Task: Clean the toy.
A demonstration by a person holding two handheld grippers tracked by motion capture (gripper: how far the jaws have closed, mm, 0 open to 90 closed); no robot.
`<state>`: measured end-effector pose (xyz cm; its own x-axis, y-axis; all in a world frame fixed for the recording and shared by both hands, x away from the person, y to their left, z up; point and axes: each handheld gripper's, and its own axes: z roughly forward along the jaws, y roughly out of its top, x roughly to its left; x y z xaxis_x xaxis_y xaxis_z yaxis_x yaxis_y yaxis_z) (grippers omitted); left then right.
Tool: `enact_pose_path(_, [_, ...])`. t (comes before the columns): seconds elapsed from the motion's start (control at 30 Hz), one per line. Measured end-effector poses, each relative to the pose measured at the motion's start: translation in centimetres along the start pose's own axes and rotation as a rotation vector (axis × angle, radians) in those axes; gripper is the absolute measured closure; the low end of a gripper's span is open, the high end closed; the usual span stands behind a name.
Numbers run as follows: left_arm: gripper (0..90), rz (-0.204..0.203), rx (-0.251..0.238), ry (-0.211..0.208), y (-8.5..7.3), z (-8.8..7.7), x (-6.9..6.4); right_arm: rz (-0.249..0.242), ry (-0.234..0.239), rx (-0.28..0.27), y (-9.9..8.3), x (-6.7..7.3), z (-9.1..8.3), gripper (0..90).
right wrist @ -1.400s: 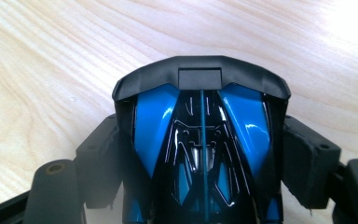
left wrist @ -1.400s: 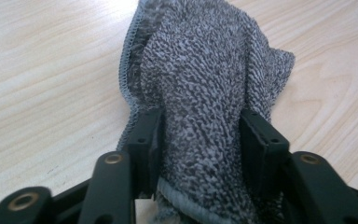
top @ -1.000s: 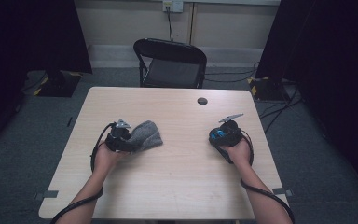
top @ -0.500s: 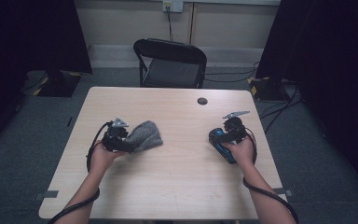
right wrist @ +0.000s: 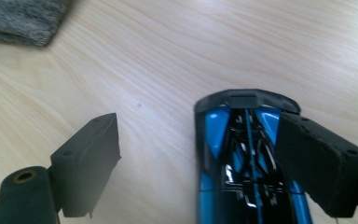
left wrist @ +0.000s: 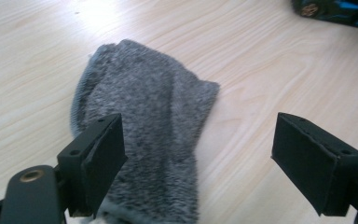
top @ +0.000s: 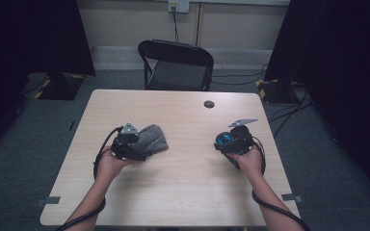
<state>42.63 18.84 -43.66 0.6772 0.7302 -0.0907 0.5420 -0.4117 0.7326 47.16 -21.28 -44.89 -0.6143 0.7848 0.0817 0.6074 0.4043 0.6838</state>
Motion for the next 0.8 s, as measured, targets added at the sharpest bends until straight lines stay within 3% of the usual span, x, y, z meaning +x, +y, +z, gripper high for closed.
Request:
enact_pose_path(0.17, [15.6, -0.007, 0.000, -0.011, -0.2, 0.1, -0.6, -0.019, 0.011, -0.018, 0.2, 1.3, -0.4, 13.1])
enact_pose_path(0.3, [15.6, 0.032, 0.018, 0.004, -0.2, 0.2, -1.1, -0.043, 0.007, -0.017, 0.1, 2.0, -0.4, 12.5])
enact_pose_path(0.43, [15.6, 0.046, 0.025, -0.021, -0.3, 0.4, -1.9, -0.041, 0.008, -0.024, -0.1, 2.4, -0.4, 12.6])
enact_pose_path(0.8, [15.6, 0.084, 0.022, -0.072, -0.1, 1.5, -4.2, -0.098, 0.047, -0.050, -0.1, 4.2, -1.2, 13.0])
